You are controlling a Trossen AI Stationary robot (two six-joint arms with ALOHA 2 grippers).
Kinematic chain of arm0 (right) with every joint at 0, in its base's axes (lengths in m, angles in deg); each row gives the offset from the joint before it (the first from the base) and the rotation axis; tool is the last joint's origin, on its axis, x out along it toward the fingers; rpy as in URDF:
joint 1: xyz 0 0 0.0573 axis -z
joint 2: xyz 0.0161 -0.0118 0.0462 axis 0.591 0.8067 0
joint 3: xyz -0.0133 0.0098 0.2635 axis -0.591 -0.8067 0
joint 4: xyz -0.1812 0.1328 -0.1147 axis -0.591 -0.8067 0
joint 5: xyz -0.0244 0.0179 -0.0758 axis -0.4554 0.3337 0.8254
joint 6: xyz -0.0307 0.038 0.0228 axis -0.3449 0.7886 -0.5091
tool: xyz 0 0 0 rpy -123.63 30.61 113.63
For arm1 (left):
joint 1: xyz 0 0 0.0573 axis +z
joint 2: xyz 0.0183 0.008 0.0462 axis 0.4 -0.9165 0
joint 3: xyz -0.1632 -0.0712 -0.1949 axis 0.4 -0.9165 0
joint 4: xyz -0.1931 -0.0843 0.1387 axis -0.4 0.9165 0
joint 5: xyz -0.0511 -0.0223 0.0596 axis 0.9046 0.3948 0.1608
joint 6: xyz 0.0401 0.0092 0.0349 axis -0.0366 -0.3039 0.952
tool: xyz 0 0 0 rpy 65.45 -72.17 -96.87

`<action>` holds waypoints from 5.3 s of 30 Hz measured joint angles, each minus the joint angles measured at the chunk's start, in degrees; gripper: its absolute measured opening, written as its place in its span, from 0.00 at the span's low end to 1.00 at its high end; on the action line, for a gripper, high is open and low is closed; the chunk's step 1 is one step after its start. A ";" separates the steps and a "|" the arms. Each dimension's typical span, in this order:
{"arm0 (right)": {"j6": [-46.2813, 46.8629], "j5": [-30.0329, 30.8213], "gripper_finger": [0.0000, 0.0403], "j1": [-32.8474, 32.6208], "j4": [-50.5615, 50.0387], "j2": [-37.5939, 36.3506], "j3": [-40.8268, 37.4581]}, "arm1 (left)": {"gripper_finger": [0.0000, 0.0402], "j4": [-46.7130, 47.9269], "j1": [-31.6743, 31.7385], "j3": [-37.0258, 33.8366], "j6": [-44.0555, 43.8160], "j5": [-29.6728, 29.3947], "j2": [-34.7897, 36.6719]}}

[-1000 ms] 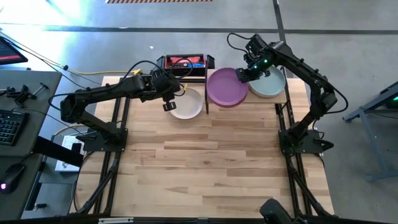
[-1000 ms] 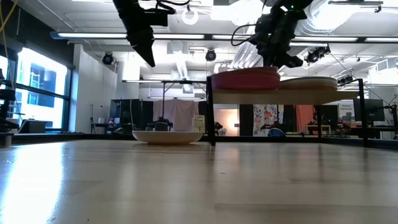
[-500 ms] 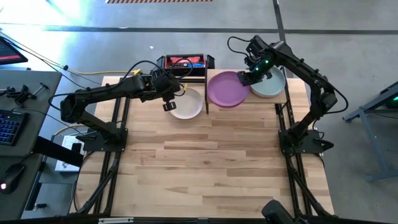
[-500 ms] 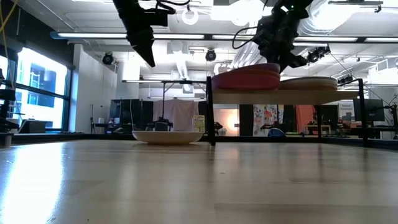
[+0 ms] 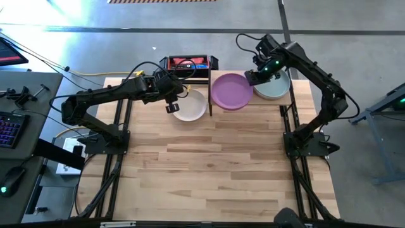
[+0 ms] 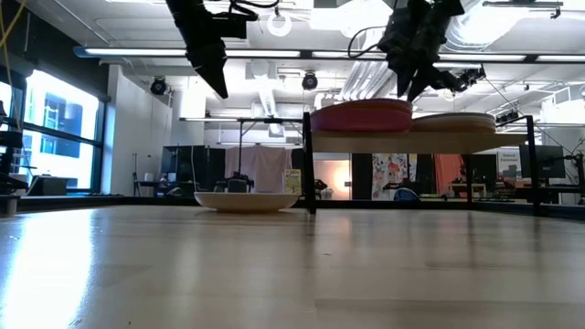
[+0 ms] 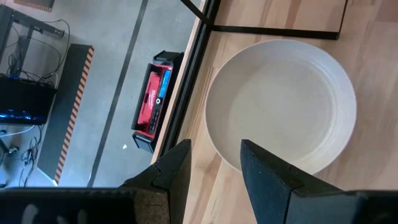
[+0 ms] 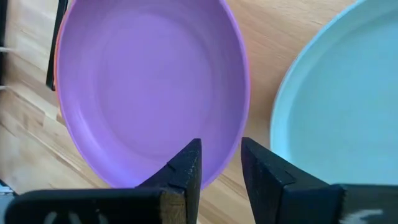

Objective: Place and stack plates onto a shelf
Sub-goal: Stack the purple plate on top of the orange plate on the shelf, then stack the white plate on top of the purple plate on the shelf

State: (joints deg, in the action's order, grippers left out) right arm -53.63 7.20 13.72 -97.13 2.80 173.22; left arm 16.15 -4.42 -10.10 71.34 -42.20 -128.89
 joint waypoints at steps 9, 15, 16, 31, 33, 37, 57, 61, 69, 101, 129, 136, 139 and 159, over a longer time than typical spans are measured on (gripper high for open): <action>0.31 -2.66 0.23 -2.54 -5.91 -0.70 0.02 | 0.31 -0.01 0.00 0.00 -0.02 0.00 0.00; 1.94 -4.78 0.23 -11.64 -7.44 -0.83 0.02 | 0.31 -0.01 0.00 0.00 -0.05 0.83 0.00; 2.66 -4.77 0.23 -13.32 -6.69 -0.83 0.02 | 0.31 -0.04 0.00 0.00 -0.04 0.85 0.00; 10.84 1.68 0.23 -26.72 -0.62 2.95 0.00 | 0.31 -0.17 0.00 0.00 -0.22 0.87 0.00; 10.98 2.38 0.23 -27.00 -0.35 3.60 0.00 | 0.31 -0.17 0.00 0.00 -0.20 0.87 0.00; 10.93 3.50 0.23 -27.10 1.27 5.00 0.00 | 0.31 -0.17 0.00 0.00 -0.20 0.85 0.00; 9.66 8.27 0.23 -22.75 4.71 6.43 0.00 | 0.31 -0.10 0.00 0.00 -2.14 0.87 0.00; 8.83 4.81 0.23 -23.12 4.67 6.42 0.00 | 0.31 0.05 0.38 -0.68 -6.79 1.20 0.02; 7.44 1.60 0.23 -24.95 4.57 5.42 0.00 | 0.31 0.33 3.77 -7.94 -16.66 6.12 0.00; 3.81 1.53 0.23 -24.98 5.56 4.75 0.02 | 0.31 -12.67 18.49 -16.87 -39.70 21.92 -13.77; 2.13 1.55 0.23 -24.98 5.52 4.76 0.07 | 0.05 -15.23 18.32 -16.63 -37.08 24.95 -20.75; 2.10 1.55 0.23 -24.97 5.53 4.76 0.07 | 0.04 -15.16 18.28 -16.63 -36.43 24.96 -20.57; 1.31 1.55 0.23 -24.98 5.54 4.76 0.07 | 0.03 -15.18 18.29 -16.63 -35.46 25.21 -20.59; 1.28 1.57 0.23 -24.98 7.58 4.76 0.07 | 0.00 -9.43 18.15 -17.00 -30.86 26.16 -8.72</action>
State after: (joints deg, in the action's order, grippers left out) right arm -52.35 8.77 -11.26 -89.54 7.56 173.29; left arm 6.73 13.73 -27.11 40.48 -16.03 -137.61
